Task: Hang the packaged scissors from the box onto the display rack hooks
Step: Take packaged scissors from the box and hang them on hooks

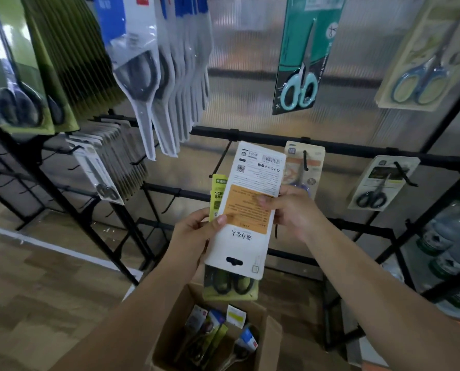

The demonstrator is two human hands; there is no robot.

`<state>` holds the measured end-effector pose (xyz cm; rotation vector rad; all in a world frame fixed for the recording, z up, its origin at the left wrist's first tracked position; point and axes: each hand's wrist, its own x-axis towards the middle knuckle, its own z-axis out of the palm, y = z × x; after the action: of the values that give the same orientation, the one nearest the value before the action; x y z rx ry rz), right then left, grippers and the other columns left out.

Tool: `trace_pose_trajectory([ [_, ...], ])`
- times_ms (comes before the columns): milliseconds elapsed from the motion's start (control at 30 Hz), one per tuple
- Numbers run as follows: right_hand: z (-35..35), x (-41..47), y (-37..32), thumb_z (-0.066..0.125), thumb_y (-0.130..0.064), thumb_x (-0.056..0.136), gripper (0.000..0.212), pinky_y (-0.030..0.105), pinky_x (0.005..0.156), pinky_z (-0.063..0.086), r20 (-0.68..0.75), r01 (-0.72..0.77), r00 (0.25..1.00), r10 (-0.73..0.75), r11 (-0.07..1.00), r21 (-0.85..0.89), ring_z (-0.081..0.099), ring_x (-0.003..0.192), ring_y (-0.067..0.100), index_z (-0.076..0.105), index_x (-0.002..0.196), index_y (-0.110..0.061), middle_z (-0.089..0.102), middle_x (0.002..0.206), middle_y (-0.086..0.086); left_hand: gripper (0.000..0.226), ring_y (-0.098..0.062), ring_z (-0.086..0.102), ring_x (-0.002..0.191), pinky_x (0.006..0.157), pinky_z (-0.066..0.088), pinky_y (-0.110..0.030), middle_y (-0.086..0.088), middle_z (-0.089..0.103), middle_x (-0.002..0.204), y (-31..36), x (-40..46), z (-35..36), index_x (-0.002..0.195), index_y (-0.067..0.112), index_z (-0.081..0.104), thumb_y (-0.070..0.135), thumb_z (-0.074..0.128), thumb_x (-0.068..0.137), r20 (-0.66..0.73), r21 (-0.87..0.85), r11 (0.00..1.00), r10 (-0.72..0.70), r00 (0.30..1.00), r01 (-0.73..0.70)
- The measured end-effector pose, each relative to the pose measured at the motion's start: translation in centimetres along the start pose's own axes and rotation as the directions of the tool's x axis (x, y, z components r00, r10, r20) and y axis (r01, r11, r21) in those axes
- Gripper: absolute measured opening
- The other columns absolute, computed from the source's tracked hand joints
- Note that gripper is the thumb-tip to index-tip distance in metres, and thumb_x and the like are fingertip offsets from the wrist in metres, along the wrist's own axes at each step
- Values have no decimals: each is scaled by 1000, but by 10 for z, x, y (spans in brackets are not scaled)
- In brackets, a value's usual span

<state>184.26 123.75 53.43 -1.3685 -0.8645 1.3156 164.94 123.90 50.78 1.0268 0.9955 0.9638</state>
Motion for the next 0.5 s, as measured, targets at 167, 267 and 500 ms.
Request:
trace_pose_trajectory([
  [167,0,-16,-8,64,0,83,18,28,63,54,9,20,1000,-20,1000,10,71,86,19,69,96,-11,74,94,1,33,-25,70,84,73,58,-38,-11,74,94,3,-9,-6,102,11,68,18,67,70,84,-47,999,1,996,3],
  [267,-1,-23,-10,63,2,83,22,30,64,54,-79,6,997,1,997,77,68,93,21,66,103,-7,72,102,4,32,-24,70,84,71,59,-34,-11,74,94,2,-14,-9,99,9,68,10,67,67,100,-83,996,23,995,-15],
  [500,-21,-43,-25,64,1,83,29,47,85,54,-272,143,958,-97,977,157,66,100,25,64,110,-9,70,109,4,23,-26,69,76,69,56,-35,-11,73,84,1,-27,-27,95,4,67,-7,58,77,35,-143,989,39,999,-34],
])
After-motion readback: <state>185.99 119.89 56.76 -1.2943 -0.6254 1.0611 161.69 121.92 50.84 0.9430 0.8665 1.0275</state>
